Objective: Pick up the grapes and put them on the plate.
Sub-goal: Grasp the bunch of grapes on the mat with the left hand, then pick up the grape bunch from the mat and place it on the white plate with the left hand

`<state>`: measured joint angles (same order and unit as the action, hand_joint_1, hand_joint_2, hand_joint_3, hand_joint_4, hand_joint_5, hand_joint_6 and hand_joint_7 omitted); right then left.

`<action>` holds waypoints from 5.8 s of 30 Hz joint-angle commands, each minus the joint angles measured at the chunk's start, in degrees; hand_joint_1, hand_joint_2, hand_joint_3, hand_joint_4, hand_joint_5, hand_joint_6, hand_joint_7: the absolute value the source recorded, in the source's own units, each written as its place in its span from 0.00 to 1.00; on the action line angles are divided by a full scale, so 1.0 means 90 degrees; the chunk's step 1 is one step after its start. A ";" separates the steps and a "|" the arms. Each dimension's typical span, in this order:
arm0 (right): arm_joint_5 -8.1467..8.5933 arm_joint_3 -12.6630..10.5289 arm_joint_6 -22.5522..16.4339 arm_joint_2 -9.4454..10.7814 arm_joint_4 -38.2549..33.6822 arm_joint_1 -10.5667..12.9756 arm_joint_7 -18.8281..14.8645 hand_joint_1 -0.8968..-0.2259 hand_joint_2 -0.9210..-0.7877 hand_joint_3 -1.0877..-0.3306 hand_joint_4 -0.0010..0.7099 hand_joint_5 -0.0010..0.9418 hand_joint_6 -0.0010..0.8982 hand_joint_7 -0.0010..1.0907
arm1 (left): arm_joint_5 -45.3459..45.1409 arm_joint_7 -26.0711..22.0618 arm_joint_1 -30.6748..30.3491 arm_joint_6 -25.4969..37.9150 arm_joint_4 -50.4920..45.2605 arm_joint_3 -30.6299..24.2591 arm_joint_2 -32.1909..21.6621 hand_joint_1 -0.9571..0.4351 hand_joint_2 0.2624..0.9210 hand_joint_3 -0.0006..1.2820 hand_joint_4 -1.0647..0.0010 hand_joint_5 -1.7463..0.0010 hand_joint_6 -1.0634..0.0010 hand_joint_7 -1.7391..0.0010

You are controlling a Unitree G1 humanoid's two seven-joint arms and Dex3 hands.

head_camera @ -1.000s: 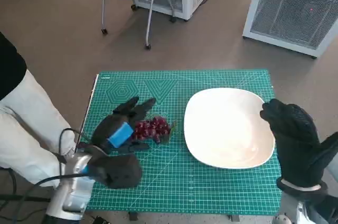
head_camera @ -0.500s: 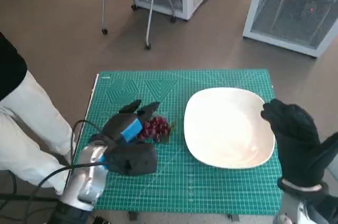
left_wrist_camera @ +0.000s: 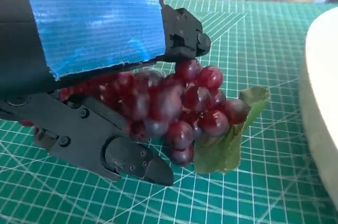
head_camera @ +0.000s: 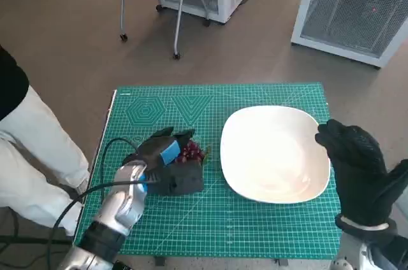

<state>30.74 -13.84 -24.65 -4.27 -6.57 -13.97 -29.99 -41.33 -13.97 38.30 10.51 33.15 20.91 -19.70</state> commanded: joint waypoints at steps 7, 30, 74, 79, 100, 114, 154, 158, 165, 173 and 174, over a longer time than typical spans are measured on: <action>0.0003 -0.0032 0.0073 0.0003 -0.0065 0.0124 0.0015 0.77 0.00 0.73 0.60 0.61 0.26 0.82 | 0.0155 0.0373 0.0591 -0.0208 0.1262 0.0251 0.0283 0.44 0.76 0.00 0.92 1.00 0.76 1.00; -0.0006 -0.0054 0.0092 -0.0018 -0.0029 0.0156 0.0033 0.77 0.00 0.73 0.60 0.62 0.26 0.82 | 0.0209 0.1842 0.1072 -0.1153 0.3044 0.0612 0.0432 0.80 0.87 0.17 0.39 0.33 0.33 0.62; -0.0008 -0.0038 0.0079 0.0005 -0.0115 0.0060 0.0005 0.77 0.00 0.73 0.59 0.62 0.25 0.83 | 0.0270 0.1681 0.0717 -0.0837 0.1814 0.0590 0.0019 0.69 0.91 0.18 0.45 0.25 0.42 0.32; 0.0031 -0.0054 0.0097 -0.0008 -0.0138 0.0049 -0.0015 0.77 0.00 0.73 0.59 0.63 0.25 0.83 | 0.0226 0.1552 0.0576 -0.0642 0.1174 0.0533 -0.0109 0.69 0.91 0.18 0.45 0.27 0.43 0.29; -0.0011 -0.0043 0.0051 0.0035 -0.0230 -0.0055 0.0031 0.76 0.00 0.73 0.60 0.63 0.26 0.83 | -0.0267 0.1506 -0.0512 0.0017 -0.3009 -0.0096 -0.0538 0.69 0.95 0.04 0.24 0.38 0.34 0.40; 0.0031 -0.0052 0.0067 0.0026 -0.0230 -0.0070 0.0006 0.76 0.00 0.73 0.61 0.63 0.26 0.83 | -0.0247 0.1619 -0.0395 -0.0271 -0.3354 -0.0258 -0.0418 0.69 0.97 0.01 0.19 0.44 0.37 0.35; 0.0120 -0.0164 0.0096 0.0001 0.0057 0.0189 0.0078 0.77 0.00 0.73 0.63 0.62 0.27 0.82 | -0.0770 0.1002 0.1679 -0.0650 -0.1468 0.1092 0.1338 0.69 0.97 0.07 0.34 0.25 0.36 0.45; 0.0197 -0.0230 0.0129 -0.0024 0.0175 0.0276 0.0069 0.77 0.00 0.73 0.63 0.62 0.27 0.82 | -0.0761 0.1127 0.1933 -0.0840 -0.1106 0.1204 0.1546 0.69 0.99 0.06 0.33 0.27 0.41 0.41; 0.0282 -0.0332 0.0151 -0.0052 0.0283 0.0370 0.0051 0.78 0.00 0.74 0.65 0.59 0.28 0.80 | -0.0817 0.1286 0.2184 -0.0969 -0.0723 0.1348 0.1793 0.69 1.00 0.07 0.32 0.29 0.46 0.37; 0.0368 -0.0406 0.0168 -0.0068 0.0305 0.0405 0.0028 0.80 0.00 0.76 0.70 0.53 0.32 0.76 | -0.0822 0.1368 0.2301 -0.1092 -0.0519 0.1399 0.1901 0.69 1.00 0.10 0.38 0.23 0.49 0.36; 0.0369 -0.0407 0.0169 -0.0068 0.0306 0.0405 0.0027 0.80 0.00 0.76 0.70 0.53 0.32 0.76 | -0.0824 0.1372 0.2303 -0.1098 -0.0511 0.1395 0.1904 0.69 1.00 0.11 0.39 0.23 0.49 0.36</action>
<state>33.63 -17.27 -24.06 -4.56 -3.61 -11.77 -29.52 -48.39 -2.56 57.45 1.16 28.16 33.29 -2.75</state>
